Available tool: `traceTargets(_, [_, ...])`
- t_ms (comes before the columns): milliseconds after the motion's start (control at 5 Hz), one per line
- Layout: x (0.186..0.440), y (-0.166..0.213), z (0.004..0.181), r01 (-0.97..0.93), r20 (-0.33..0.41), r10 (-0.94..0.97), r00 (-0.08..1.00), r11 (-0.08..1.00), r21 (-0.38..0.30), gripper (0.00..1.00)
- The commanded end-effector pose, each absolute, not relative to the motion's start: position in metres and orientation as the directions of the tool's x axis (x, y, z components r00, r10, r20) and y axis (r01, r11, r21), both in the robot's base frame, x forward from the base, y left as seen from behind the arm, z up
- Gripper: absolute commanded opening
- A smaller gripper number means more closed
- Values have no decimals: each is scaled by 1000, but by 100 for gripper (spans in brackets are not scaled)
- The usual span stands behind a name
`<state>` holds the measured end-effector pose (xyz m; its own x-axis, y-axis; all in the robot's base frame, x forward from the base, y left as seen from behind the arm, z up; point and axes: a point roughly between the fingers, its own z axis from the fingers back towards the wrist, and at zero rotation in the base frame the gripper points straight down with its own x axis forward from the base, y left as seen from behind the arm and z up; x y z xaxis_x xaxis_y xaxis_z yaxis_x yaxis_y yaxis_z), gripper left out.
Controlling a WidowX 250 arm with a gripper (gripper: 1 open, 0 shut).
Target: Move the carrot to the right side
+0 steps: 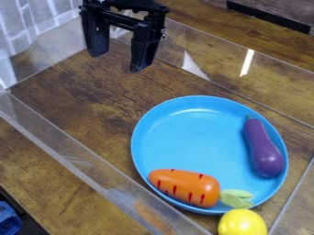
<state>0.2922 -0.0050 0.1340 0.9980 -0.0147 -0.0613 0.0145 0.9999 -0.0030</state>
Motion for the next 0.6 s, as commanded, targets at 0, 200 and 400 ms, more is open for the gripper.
traceTargets(0, [285, -13, 135, 133, -71, -133, 989, 991, -4, 100])
traceTargets(200, [278, -21, 140, 250, -81, -250, 965, 968, -5, 100])
traceTargets(400, [273, -21, 135, 268, -86, -267, 960, 963, -2, 100])
